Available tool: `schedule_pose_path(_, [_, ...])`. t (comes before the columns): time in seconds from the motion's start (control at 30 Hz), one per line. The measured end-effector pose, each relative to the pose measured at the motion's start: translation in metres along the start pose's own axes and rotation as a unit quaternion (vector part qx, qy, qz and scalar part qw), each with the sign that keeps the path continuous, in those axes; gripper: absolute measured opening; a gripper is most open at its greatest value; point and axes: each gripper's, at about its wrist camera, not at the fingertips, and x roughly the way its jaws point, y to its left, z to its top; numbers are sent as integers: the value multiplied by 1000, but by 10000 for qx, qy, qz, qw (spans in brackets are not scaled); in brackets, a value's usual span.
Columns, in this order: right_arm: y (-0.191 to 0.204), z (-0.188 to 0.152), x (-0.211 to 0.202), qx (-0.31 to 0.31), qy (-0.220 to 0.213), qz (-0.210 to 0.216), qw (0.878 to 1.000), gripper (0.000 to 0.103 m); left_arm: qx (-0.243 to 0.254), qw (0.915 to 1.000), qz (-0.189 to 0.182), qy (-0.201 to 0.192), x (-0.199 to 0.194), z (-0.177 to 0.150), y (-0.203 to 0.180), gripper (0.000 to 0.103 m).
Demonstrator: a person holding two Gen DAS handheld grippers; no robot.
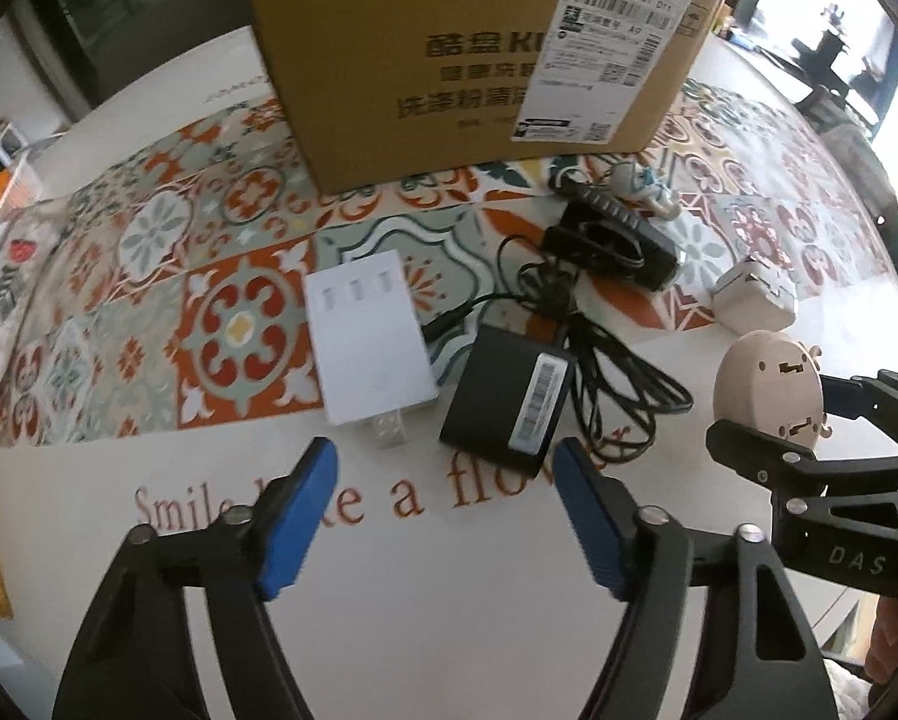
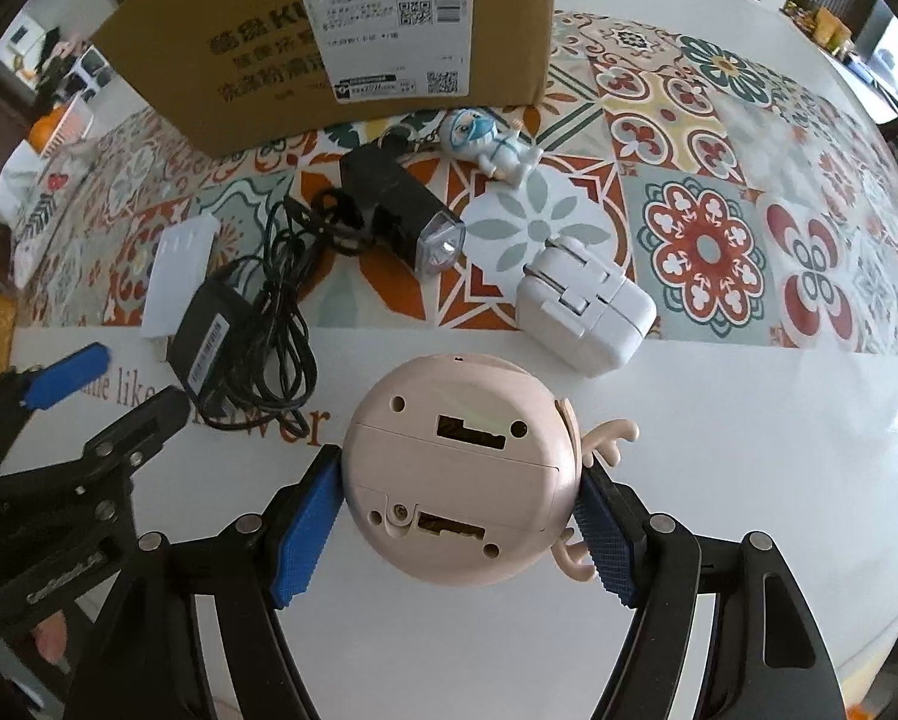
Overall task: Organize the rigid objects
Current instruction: 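Grasp the pink round speaker with the right tool while the left tool grasps the black adapter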
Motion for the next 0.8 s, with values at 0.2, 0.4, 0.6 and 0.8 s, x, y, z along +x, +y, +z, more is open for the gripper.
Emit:
schedule_pose_path(0.2, [0,4,2,87,29,94,9999,73,135,9994,-255,171,8,10,-3,57])
schedule_pose_path(0.4, [-14,2,-1,225,50,105,9997,73,271,9989,-363,142,10,17,-12,53])
schedule_pose_path(0.6, [-15,5,7,318,139,132,9993,73,320,9984,-383,257,23,23,-18,47])
schedule_pose_path(0.8, [-17,8,14,370,196,177,9990,73,224,9974,-594,348,35,27,-21,46])
